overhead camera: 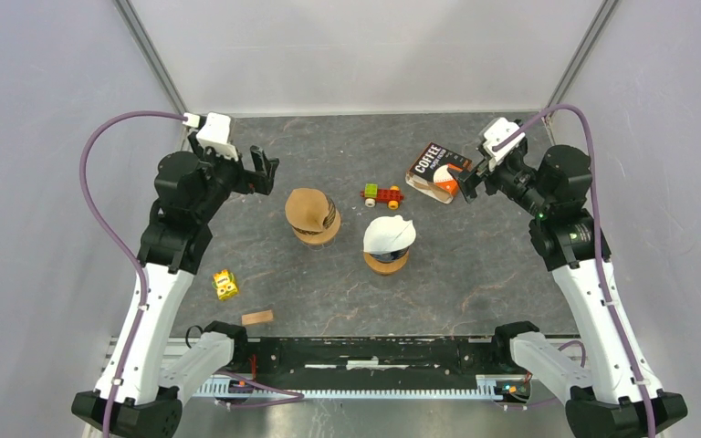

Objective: Place the coffee filter in the dripper
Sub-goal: Reset both arms

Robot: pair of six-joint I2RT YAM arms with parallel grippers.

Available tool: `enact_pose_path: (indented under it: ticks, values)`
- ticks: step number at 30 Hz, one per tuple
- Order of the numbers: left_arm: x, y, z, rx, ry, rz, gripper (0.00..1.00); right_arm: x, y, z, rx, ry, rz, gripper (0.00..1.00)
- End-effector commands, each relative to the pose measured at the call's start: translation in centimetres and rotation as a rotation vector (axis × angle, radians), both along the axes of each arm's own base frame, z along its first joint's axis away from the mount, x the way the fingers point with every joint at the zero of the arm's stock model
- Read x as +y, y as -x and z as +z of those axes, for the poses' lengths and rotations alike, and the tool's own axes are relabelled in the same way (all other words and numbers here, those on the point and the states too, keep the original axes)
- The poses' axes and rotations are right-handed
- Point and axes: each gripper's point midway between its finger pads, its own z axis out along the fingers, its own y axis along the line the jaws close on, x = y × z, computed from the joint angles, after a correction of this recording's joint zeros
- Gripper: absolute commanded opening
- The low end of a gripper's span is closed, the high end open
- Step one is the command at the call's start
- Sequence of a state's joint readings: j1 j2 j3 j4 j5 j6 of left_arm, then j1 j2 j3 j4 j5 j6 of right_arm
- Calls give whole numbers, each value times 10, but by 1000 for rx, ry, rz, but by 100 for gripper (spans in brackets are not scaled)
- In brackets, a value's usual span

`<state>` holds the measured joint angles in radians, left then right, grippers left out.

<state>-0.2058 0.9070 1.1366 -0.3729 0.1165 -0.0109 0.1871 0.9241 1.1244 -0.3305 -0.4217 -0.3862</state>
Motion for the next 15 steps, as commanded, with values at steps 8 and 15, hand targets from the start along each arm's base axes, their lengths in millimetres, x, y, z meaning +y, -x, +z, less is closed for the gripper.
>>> enact_pose_path:
  ticks: [8,15]
  values:
    - [-11,11,15,-34,25,-76,100,-2,-1,20,-55,-33,2,98]
    - [-14,12,13,-27,31,-94,100,-2,-1,21,-56,-35,1,98]
